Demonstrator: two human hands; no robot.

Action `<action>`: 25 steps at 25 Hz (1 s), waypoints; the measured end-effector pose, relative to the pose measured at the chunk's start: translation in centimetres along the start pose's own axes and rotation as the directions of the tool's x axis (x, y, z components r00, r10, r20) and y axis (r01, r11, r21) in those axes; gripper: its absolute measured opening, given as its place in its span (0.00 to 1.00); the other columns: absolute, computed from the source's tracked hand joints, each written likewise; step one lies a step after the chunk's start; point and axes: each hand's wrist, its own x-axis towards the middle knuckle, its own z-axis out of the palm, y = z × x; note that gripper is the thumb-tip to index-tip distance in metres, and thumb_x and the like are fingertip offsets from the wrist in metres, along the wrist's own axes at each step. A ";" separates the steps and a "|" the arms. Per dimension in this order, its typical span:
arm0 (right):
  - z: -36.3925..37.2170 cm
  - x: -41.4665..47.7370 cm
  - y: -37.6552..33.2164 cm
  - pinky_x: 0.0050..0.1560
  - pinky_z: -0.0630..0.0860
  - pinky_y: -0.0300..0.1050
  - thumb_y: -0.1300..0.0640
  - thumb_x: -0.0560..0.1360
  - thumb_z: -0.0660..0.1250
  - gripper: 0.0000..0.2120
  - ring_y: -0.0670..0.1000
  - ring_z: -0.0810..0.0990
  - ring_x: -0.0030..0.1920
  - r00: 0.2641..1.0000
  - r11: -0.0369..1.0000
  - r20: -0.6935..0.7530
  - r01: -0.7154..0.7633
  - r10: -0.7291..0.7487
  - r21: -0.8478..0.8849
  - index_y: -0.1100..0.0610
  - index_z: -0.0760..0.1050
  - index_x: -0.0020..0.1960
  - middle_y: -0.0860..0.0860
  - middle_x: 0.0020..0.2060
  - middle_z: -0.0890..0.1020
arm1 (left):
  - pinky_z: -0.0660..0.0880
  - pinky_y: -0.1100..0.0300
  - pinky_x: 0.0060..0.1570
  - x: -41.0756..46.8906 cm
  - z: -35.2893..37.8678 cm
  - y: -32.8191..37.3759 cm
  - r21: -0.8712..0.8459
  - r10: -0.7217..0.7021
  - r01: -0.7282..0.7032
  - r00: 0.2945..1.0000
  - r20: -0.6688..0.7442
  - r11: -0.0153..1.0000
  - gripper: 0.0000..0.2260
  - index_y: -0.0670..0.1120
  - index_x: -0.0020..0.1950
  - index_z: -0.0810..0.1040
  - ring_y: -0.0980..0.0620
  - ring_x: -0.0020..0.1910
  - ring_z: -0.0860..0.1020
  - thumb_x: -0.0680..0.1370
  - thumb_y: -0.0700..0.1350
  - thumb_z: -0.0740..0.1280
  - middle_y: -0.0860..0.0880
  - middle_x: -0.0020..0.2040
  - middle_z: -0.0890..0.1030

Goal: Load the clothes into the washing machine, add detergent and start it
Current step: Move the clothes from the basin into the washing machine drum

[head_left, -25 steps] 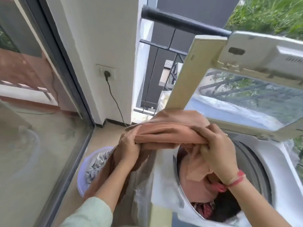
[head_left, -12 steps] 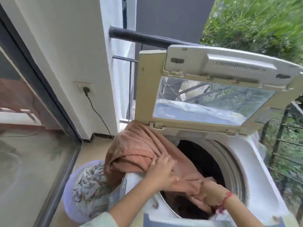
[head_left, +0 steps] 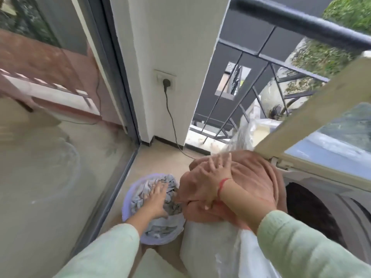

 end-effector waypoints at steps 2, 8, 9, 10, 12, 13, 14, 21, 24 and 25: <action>-1.2 1.8 -0.8 0.72 0.43 0.68 0.35 0.68 0.68 0.45 0.64 0.49 0.75 0.994 0.980 0.093 -0.042 0.061 -0.195 0.64 0.60 0.72 0.60 0.74 0.56 | 0.53 0.42 0.72 2.2 1.6 0.2 -0.074 0.018 -0.013 0.997 0.076 0.997 0.58 0.50 0.76 0.35 0.41 0.76 0.43 0.64 0.53 0.77 0.42 0.77 0.40; 2.8 3.7 -2.4 0.63 0.61 0.60 0.49 0.80 0.51 0.20 0.59 0.70 0.65 0.995 0.989 0.037 -0.084 0.089 -0.118 0.52 0.65 0.70 0.54 0.64 0.74 | 0.52 0.31 0.68 5.1 5.2 5.8 -0.141 0.192 -0.170 0.968 0.162 0.975 0.59 0.54 0.70 0.23 0.44 0.76 0.52 0.65 0.59 0.72 0.46 0.77 0.39; 2.9 2.7 -2.3 0.57 0.65 0.54 0.50 0.79 0.53 0.17 0.56 0.74 0.59 0.996 0.995 -0.028 -0.088 0.089 0.039 0.51 0.72 0.64 0.52 0.58 0.78 | 0.52 0.31 0.68 4.6 5.2 6.8 -0.169 0.196 -0.171 0.970 0.141 0.971 0.60 0.51 0.73 0.28 0.46 0.75 0.55 0.62 0.62 0.72 0.48 0.78 0.43; 3.4 1.8 -1.9 0.51 0.68 0.50 0.51 0.76 0.60 0.12 0.54 0.78 0.53 0.977 0.988 -0.196 -0.056 0.085 0.147 0.50 0.77 0.56 0.50 0.51 0.81 | 0.55 0.34 0.68 3.8 4.9 7.5 -0.250 0.184 -0.159 0.980 0.078 0.955 0.59 0.50 0.76 0.37 0.47 0.74 0.60 0.59 0.65 0.71 0.48 0.77 0.51; 3.3 -2.3 0.2 0.36 0.73 0.44 0.52 0.58 0.78 0.10 0.53 0.81 0.34 0.905 0.971 -0.421 0.040 0.065 0.237 0.48 0.80 0.38 0.49 0.36 0.81 | 0.63 0.42 0.67 2.0 3.6 8.8 -0.459 0.153 -0.192 0.981 -0.119 0.868 0.51 0.51 0.75 0.53 0.47 0.70 0.67 0.58 0.67 0.69 0.49 0.72 0.64; 3.8 -4.2 1.7 0.32 0.73 0.44 0.52 0.50 0.80 0.17 0.53 0.80 0.30 0.865 0.958 -0.497 0.078 0.073 0.277 0.47 0.79 0.36 0.49 0.36 0.81 | 0.65 0.44 0.66 1.2 2.5 9.5 -0.504 0.155 -0.255 0.960 -0.232 0.825 0.45 0.52 0.73 0.57 0.47 0.69 0.68 0.61 0.65 0.70 0.49 0.70 0.67; 4.3 -6.1 3.2 0.34 0.75 0.45 0.51 0.50 0.79 0.21 0.53 0.80 0.33 0.845 0.932 -0.526 0.110 0.095 0.345 0.45 0.78 0.42 0.48 0.41 0.81 | 0.67 0.43 0.65 0.3 1.2 10.4 -0.499 0.163 -0.338 0.918 -0.361 0.798 0.38 0.53 0.72 0.60 0.47 0.68 0.69 0.65 0.61 0.69 0.48 0.69 0.70; 13.5 -21.3 15.7 0.50 0.73 0.40 0.58 0.63 0.53 0.31 0.47 0.79 0.52 0.376 0.613 -0.717 0.372 0.587 0.697 0.46 0.76 0.63 0.41 0.57 0.77 | 0.60 0.40 0.66 -13.1 -8.5 24.0 0.206 0.381 -0.500 0.277 -0.882 0.841 0.31 0.56 0.69 0.67 0.45 0.64 0.74 0.66 0.42 0.61 0.51 0.62 0.78; 21.0 -23.3 18.7 0.49 0.73 0.39 0.59 0.67 0.54 0.28 0.44 0.76 0.52 0.257 0.560 -0.620 0.272 0.741 0.783 0.53 0.74 0.65 0.47 0.59 0.76 | 0.62 0.38 0.67 -17.6 -5.7 31.7 0.376 0.521 -0.420 0.312 -0.795 0.826 0.26 0.54 0.67 0.71 0.44 0.61 0.76 0.69 0.42 0.58 0.49 0.61 0.79; 23.7 -23.0 19.4 0.50 0.72 0.38 0.59 0.69 0.56 0.26 0.43 0.75 0.53 0.280 0.544 -0.587 0.223 0.759 0.809 0.53 0.73 0.66 0.49 0.60 0.76 | 0.60 0.37 0.68 -18.3 -4.1 33.6 0.411 0.557 -0.396 0.397 -0.730 0.821 0.26 0.53 0.66 0.73 0.44 0.60 0.77 0.69 0.42 0.56 0.48 0.61 0.79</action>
